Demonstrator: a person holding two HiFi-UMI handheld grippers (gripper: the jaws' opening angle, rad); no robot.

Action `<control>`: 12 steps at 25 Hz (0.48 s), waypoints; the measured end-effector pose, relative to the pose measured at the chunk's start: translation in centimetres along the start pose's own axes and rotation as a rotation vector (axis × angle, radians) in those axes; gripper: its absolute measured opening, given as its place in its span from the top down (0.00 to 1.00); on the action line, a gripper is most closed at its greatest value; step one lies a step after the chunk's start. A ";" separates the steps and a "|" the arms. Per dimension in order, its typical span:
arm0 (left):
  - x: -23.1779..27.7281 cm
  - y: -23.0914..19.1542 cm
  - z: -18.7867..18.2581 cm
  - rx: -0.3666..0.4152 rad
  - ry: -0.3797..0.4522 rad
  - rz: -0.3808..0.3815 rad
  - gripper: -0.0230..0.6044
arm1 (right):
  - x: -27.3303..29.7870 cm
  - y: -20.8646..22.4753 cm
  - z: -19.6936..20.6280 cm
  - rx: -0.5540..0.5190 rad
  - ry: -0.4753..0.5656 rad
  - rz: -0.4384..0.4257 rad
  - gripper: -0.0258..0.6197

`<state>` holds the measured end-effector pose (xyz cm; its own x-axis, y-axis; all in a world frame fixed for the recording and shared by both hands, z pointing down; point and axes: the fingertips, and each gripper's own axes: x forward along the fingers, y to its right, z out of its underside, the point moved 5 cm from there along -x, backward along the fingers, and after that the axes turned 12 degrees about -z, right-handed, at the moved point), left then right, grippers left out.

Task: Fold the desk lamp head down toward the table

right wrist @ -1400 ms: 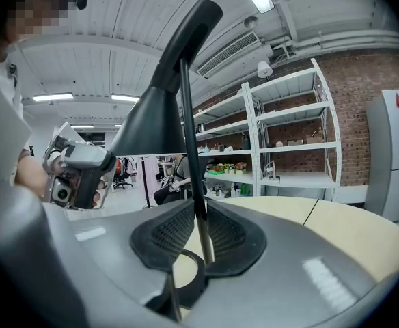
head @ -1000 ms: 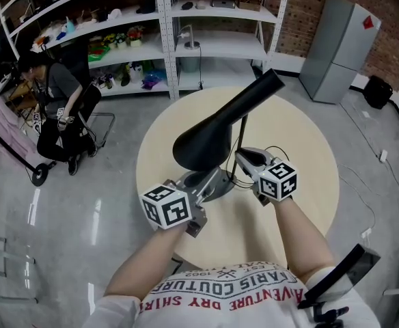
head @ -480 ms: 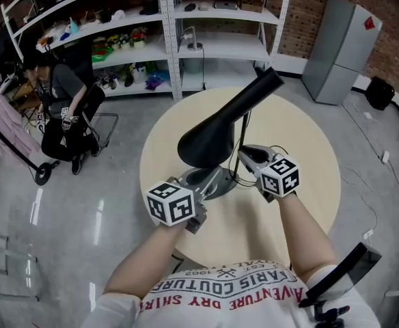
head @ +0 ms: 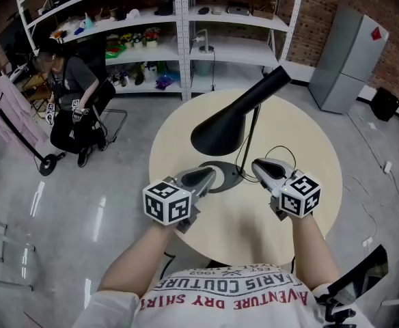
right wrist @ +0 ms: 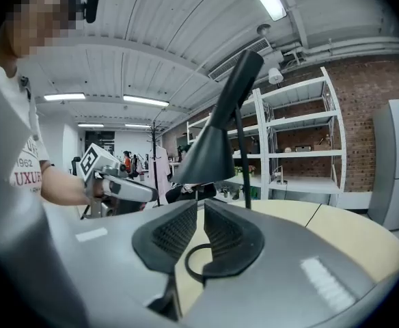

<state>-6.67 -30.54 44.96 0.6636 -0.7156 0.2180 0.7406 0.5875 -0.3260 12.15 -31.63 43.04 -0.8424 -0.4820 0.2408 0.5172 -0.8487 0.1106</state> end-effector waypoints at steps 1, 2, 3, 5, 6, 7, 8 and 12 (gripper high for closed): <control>-0.8 0.4 0.1 0.024 -0.007 0.006 0.91 | -0.4 -1.2 0.1 0.015 0.008 -0.011 0.91; -1.6 0.9 0.3 0.052 -0.015 0.012 0.93 | -0.9 -2.2 0.2 0.031 0.013 -0.020 0.93; -2.4 1.2 0.5 0.080 -0.023 0.017 0.94 | -1.3 -3.3 0.5 0.044 0.015 -0.029 0.95; -4.0 2.0 1.1 0.128 -0.031 0.021 0.97 | -1.8 -5.4 1.3 0.055 0.009 -0.054 0.95; -4.9 2.5 1.4 0.148 -0.032 0.024 0.97 | -2.0 -6.6 1.8 0.058 0.005 -0.066 0.95; -5.7 3.1 1.6 0.167 -0.032 0.030 0.97 | -2.1 -7.7 2.3 0.063 0.002 -0.076 0.95; -6.4 3.8 1.8 0.188 -0.033 0.037 0.97 | -2.2 -8.7 2.7 0.068 0.000 -0.083 0.95; -9.1 6.6 1.9 0.280 -0.065 0.072 0.97 | -2.5 -12.4 3.1 0.084 0.015 -0.098 0.95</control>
<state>-7.59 -19.39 42.60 0.7138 -0.6482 0.2650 0.6859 0.7235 -0.0778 8.31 -19.20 44.06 -0.8912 -0.4017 0.2107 0.4429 -0.8709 0.2132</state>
